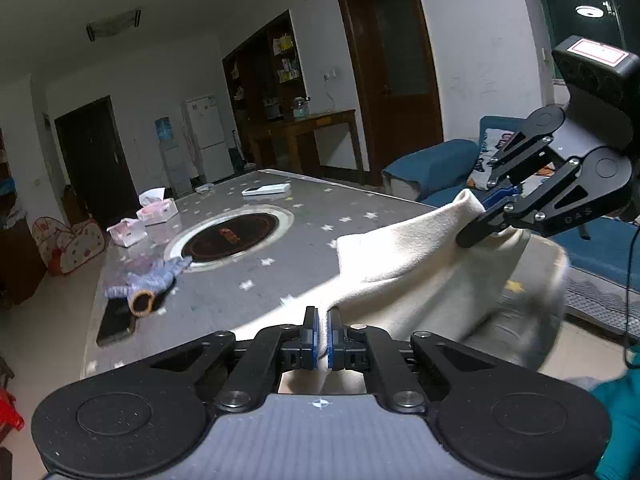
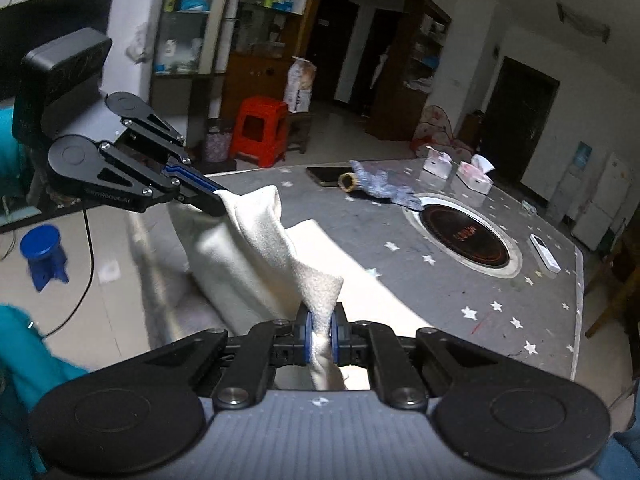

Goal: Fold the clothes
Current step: 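Lift the held hem up off the table with both grippers, then fold the hem over onto the collar with both grippers and open them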

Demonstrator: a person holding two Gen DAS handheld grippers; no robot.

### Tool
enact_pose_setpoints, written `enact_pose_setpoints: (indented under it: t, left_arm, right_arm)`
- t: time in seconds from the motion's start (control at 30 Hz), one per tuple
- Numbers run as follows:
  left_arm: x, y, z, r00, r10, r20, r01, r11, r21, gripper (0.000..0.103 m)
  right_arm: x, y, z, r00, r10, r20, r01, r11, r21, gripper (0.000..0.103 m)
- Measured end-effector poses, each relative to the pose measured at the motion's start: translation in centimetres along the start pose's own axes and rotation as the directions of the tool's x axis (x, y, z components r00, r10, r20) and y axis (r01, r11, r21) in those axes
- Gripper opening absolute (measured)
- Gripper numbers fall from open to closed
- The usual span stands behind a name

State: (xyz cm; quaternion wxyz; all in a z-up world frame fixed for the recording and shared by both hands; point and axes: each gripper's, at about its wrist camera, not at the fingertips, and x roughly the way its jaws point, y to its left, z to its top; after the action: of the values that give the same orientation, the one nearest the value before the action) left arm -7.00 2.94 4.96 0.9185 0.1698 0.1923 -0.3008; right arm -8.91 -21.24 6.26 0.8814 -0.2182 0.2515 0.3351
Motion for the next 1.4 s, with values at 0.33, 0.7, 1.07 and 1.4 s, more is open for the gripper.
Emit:
enact_pose_setpoints:
  t: [0.33,0.7,1.07,1.4]
  left_arm:
    - [9.1,4.6,2.1,0.997,0.034,-0.073,-0.035,0.999,-0.015,0.004]
    - [19.5,7.0,-0.2,0.97,0.088,-0.225,-0.107,0.992,-0.073,0.008]
    - [18.1,8.4,-0.8,0.959,0.172,-0.225,-0.205,0.97,-0.133,0.019]
    - [16.3,4.6,-0.7,0.982,0.051,-0.184,-0.077,0.988,-0.137,0.018]
  right_arm:
    - [7.0,-7.0,2.7,0.998,-0.047,-0.051,0.048,0.999,0.021,0.008]
    - [17.6,-11.7,0.0,0.981,-0.076,-0.178,0.098,0.988,0.119,0.01]
    - [15.6,-14.5,-1.8,0.976,-0.124,-0.18,0.173,0.941,0.289,0.018]
    - [15.6,-13.0,-2.7,0.985,-0.041,-0.17,0.101,0.927,0.361,0.018]
